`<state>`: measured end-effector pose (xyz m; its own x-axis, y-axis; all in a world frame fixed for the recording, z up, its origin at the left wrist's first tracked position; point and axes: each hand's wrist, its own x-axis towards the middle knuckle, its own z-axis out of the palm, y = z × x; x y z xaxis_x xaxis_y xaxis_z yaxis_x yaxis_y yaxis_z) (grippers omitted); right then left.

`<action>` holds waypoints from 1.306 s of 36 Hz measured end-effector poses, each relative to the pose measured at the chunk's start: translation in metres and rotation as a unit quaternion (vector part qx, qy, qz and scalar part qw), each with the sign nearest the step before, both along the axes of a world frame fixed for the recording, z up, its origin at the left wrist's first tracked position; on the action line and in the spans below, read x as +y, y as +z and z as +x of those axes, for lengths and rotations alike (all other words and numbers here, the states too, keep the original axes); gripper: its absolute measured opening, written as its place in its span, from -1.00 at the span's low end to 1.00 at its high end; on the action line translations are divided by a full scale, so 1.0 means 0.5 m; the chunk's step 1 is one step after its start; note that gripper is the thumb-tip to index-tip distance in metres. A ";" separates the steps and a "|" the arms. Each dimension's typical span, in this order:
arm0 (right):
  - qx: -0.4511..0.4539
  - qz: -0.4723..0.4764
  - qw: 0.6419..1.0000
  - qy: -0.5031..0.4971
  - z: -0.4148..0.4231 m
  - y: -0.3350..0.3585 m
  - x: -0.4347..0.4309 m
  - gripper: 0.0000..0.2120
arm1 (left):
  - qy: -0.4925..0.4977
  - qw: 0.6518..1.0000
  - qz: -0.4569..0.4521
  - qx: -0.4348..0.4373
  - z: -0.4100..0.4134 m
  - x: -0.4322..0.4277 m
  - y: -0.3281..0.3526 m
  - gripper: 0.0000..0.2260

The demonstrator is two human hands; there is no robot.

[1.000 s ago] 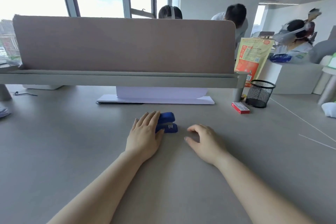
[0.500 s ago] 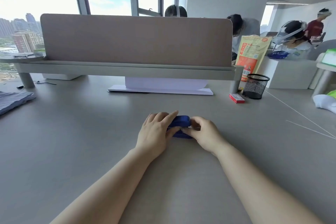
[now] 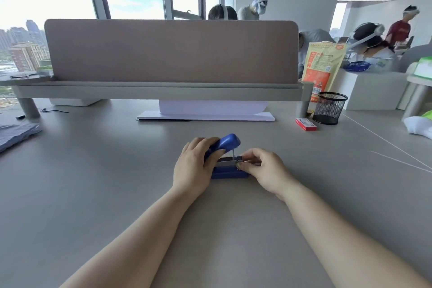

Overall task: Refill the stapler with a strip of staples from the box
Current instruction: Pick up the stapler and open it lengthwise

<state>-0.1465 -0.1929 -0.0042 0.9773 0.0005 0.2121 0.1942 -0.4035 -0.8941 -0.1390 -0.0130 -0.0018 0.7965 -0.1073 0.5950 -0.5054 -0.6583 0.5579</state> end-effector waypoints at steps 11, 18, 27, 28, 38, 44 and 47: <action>-0.029 -0.005 0.999 -0.023 0.011 -0.004 -0.006 -0.92 | -0.019 0.992 -0.121 0.031 -0.001 0.018 0.022 -0.84; -0.035 -0.015 0.999 -0.023 0.021 -0.007 -0.016 -0.92 | -0.037 0.983 -0.170 0.067 0.005 0.035 0.031 -0.80; -0.040 -0.025 0.998 -0.038 0.026 -0.008 -0.024 -0.95 | -0.048 0.971 -0.213 0.097 0.017 0.062 0.031 -0.83; -0.041 -0.028 0.998 -0.043 0.027 -0.008 -0.027 -0.95 | -0.049 0.969 -0.219 0.103 0.019 0.066 0.030 -0.84; -0.033 -0.070 0.993 -0.086 0.036 -0.018 -0.043 -0.95 | -0.041 0.970 -0.160 0.179 0.038 0.133 0.012 -0.80; -0.022 -0.089 0.991 -0.094 0.038 -0.022 -0.042 -0.93 | 0.057 0.980 -0.059 0.179 0.061 0.174 -0.004 -0.56; -0.028 -0.087 0.991 -0.099 0.038 -0.023 -0.042 -0.93 | 0.092 0.978 -0.060 0.177 0.067 0.185 -0.010 -0.48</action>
